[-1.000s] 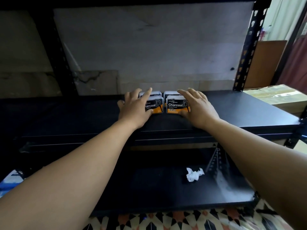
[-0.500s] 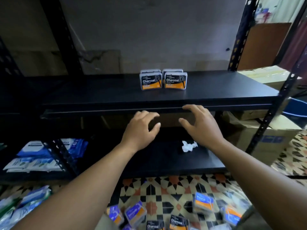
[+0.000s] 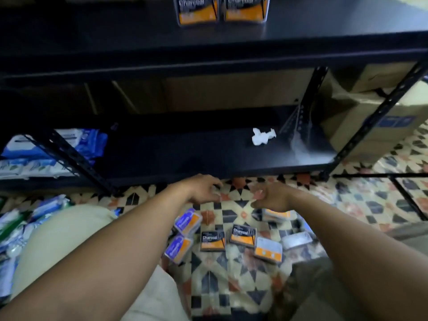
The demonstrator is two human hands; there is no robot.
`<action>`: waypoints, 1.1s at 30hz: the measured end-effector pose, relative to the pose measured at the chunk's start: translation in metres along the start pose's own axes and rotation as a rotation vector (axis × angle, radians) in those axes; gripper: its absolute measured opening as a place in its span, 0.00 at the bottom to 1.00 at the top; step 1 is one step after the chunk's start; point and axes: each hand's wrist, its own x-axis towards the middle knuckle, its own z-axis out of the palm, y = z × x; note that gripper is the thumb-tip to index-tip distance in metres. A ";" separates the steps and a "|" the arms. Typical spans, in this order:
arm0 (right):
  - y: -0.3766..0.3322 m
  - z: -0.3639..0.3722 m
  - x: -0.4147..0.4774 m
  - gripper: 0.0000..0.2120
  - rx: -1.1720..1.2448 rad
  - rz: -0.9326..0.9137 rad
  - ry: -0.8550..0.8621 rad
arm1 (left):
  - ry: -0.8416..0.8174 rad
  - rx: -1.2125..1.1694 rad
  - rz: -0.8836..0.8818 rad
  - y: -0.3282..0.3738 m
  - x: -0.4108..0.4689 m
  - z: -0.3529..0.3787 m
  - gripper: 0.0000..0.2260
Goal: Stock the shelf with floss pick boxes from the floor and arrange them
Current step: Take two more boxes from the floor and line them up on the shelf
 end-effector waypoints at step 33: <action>0.040 0.154 0.090 0.33 0.018 0.011 0.055 | 0.080 0.142 0.049 -0.061 0.073 0.161 0.33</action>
